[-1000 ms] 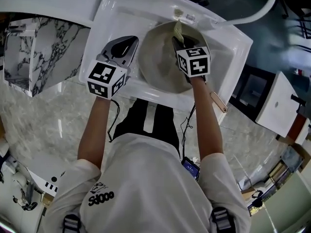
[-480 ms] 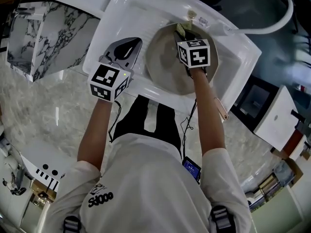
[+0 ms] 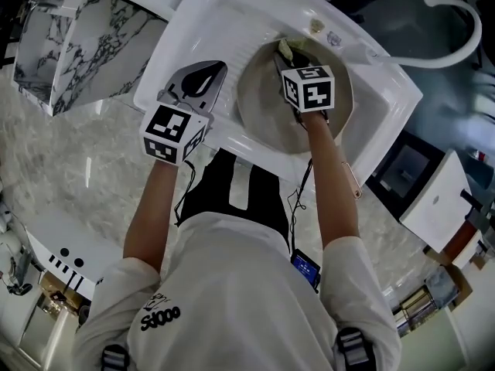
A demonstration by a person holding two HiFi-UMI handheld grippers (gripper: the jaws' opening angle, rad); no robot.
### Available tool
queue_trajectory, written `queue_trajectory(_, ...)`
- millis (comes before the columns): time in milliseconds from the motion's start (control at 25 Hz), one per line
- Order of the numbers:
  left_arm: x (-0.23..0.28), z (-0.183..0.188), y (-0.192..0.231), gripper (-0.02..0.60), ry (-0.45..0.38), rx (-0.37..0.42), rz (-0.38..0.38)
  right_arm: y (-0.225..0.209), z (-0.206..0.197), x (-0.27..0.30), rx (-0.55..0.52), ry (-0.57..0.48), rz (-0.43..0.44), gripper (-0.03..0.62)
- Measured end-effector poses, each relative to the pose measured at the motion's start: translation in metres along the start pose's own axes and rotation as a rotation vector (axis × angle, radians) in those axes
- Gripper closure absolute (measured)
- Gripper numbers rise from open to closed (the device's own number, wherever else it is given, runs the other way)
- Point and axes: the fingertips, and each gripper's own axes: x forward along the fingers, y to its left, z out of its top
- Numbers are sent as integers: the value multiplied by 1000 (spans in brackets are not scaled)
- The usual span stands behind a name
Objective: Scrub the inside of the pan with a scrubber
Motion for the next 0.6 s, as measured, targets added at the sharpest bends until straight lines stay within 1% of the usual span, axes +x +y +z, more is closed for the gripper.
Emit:
queue_trajectory(320,4,-11,5,577,24,-15,22,45,-4,10,-105,21,148,507)
queue_trajectory(440,5,-15,5,577,32,-19,31,51,-6,10,-139,30,170,505)
queue_trajectory(600,5,-22,2,577,46,-15,40,59,-11,9,-154,61,231,505)
